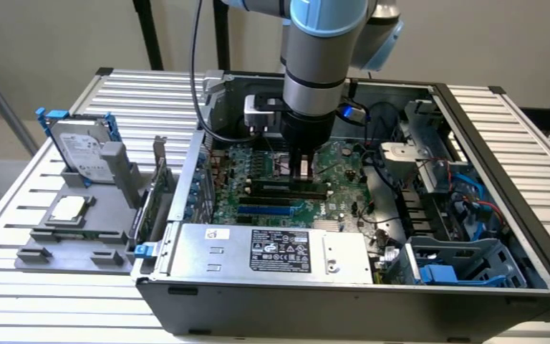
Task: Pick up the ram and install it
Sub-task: 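Insert the ram into the slot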
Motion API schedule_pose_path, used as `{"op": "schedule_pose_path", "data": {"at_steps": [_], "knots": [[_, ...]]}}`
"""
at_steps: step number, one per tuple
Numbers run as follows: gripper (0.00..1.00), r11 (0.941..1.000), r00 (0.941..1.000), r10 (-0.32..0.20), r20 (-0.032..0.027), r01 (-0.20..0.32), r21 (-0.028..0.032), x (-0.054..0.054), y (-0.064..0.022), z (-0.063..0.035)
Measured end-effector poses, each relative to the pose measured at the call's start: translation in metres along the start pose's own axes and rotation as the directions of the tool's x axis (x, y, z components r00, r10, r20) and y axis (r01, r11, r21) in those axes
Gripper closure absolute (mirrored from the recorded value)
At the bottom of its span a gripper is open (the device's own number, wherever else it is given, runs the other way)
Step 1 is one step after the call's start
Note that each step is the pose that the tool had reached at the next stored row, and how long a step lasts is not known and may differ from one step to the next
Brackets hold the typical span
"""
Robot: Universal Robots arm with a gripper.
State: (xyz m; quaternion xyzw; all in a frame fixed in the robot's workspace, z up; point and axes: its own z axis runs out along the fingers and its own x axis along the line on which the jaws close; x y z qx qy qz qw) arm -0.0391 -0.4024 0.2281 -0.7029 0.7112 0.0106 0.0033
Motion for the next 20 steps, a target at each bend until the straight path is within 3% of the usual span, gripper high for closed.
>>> {"op": "schedule_pose_path", "data": {"at_steps": [20], "knots": [[0.87, 1.0000, 1.0000, 0.000, -0.0040, 0.000, 0.0001, -0.0007, -0.0003, 0.0029]]}}
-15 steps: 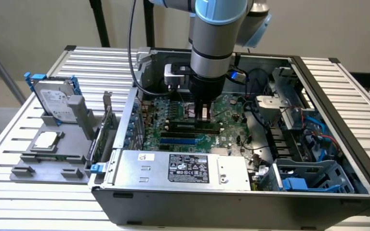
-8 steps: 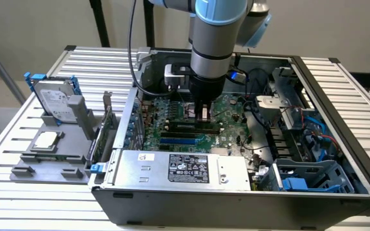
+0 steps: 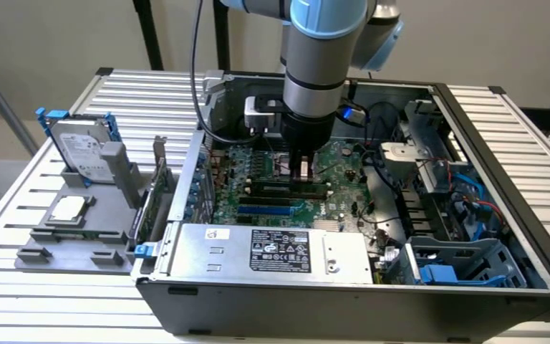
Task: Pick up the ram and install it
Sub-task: 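Insert the ram into the slot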
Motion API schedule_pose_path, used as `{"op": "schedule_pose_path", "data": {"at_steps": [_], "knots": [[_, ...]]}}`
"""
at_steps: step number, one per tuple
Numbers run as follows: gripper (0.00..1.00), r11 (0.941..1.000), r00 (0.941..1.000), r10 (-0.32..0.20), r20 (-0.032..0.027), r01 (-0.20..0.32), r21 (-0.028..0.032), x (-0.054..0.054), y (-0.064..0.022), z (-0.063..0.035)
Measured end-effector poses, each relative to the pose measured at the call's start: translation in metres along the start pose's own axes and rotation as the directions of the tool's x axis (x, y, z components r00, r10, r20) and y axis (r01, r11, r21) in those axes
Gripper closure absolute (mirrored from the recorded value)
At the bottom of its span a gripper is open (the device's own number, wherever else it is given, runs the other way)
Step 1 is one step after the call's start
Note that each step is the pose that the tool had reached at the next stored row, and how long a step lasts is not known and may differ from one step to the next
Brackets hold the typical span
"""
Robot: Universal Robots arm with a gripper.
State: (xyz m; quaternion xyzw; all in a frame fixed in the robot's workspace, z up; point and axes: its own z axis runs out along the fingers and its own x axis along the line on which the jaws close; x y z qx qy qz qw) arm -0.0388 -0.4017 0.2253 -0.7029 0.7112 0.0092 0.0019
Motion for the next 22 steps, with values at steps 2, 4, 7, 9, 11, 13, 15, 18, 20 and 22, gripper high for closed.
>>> {"op": "schedule_pose_path", "data": {"at_steps": [2, 4, 7, 9, 11, 13, 15, 18, 20, 22], "knots": [[0.85, 1.0000, 1.0000, 0.000, -0.0001, 0.000, 0.0000, 0.000, 0.0000, 0.0001], [0.85, 1.0000, 1.0000, 0.000, 0.0001, 0.000, 0.0001, 0.000, 0.0000, 0.0002], [0.78, 1.0000, 1.0000, 0.000, -0.0001, 0.000, 0.0000, 0.000, 0.0000, -0.0002], [0.78, 1.0000, 1.0000, 0.000, -0.0001, 0.000, 0.0000, 0.000, 0.0001, -0.0024], [0.78, 1.0000, 1.0000, 0.000, 0.0000, 0.000, 0.0001, 0.000, 0.0003, -0.0069], [0.78, 1.0000, 1.0000, 0.000, 0.0000, 0.000, -0.0001, 0.000, 0.0008, -0.0123], [0.78, 1.0000, 1.0000, 0.000, 0.0000, 0.000, -0.0007, -0.001, 0.0014, -0.0175], [0.80, 1.0000, 1.0000, 0.000, -0.0001, 0.000, -0.0021, -0.001, 0.0023, -0.0229], [0.87, 1.0000, 1.0000, 0.000, 0.0000, 0.000, -0.0052, -0.001, 0.0028, -0.0244], [0.89, 1.0000, 1.0000, 0.000, 0.0004, 0.000, -0.0074, -0.001, 0.0030, -0.0246]]}}
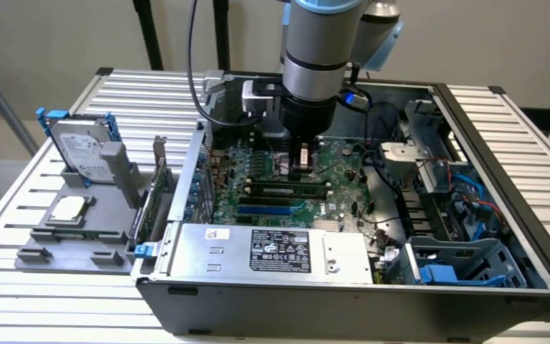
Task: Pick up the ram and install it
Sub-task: 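Insert the ram into the slot, then press down the ram until it locks into place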
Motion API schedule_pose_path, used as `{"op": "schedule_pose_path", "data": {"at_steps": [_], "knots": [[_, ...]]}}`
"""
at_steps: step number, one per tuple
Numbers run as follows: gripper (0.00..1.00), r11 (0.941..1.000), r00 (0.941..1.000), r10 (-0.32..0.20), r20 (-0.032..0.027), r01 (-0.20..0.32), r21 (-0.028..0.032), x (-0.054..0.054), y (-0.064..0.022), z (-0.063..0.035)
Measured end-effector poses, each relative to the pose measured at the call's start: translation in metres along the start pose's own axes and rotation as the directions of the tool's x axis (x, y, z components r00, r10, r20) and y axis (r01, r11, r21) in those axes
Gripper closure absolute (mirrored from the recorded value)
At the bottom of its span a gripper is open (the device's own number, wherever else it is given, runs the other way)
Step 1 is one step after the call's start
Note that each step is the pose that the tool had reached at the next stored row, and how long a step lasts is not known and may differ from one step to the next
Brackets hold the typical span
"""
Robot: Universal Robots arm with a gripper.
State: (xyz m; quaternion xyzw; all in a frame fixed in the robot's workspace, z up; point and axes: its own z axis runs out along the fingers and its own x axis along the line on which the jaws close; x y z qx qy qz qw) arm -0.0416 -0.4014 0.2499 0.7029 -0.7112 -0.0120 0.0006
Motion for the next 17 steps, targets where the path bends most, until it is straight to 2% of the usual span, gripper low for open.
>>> {"op": "schedule_pose_path", "data": {"at_steps": [2, 17], "knots": [[0.89, 1.0000, 1.0000, 0.000, -0.0004, 0.000, -0.0016, 0.0001, 0.0001, -0.0002], [0.89, 1.0000, 1.0000, 0.000, -0.0005, 0.000, -0.0023, 0.0001, 0.0001, -0.0002]]}}
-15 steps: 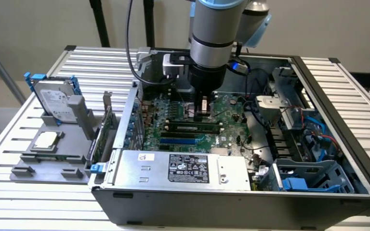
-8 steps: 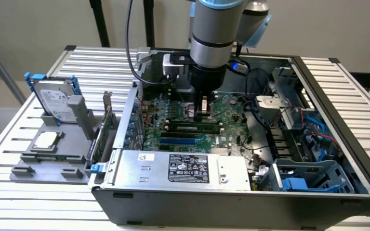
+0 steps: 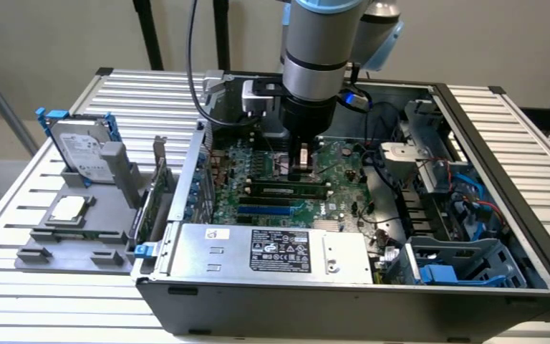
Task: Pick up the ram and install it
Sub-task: 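Press down the ram until it locks into place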
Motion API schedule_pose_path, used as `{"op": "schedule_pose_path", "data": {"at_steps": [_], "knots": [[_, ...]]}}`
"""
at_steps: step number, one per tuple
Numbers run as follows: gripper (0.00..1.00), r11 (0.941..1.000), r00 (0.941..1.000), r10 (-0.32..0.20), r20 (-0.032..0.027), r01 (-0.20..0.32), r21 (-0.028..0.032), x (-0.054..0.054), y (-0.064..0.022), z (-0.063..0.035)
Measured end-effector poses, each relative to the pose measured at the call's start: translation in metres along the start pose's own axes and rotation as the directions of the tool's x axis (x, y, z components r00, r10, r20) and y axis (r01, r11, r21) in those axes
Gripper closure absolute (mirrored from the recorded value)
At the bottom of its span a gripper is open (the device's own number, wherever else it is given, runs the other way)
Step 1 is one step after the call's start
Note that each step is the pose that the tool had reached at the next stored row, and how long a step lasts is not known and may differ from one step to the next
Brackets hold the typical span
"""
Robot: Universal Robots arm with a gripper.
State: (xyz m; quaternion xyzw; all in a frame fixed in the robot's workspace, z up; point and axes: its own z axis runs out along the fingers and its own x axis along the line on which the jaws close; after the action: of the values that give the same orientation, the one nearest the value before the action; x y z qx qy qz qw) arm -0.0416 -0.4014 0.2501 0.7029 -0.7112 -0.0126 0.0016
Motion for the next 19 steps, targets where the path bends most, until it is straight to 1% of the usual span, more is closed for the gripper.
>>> {"op": "schedule_pose_path", "data": {"at_steps": [2, 11, 16, 19], "knots": [[0.89, 1.0000, 1.0000, 0.000, 0.0001, 0.000, 0.0002, 0.000, 0.0000, 0.0011], [0.89, 1.0000, 1.0000, 0.000, -0.0003, 0.000, 0.0011, 0.000, 0.0002, 0.0174], [0.89, 1.0000, 1.0000, 0.000, -0.0021, 0.000, 0.0003, 0.000, 0.0003, 0.0258], [0.89, 1.0000, 1.0000, 0.000, -0.0024, 0.000, 0.0002, 0.000, 0.0004, 0.0271]]}}
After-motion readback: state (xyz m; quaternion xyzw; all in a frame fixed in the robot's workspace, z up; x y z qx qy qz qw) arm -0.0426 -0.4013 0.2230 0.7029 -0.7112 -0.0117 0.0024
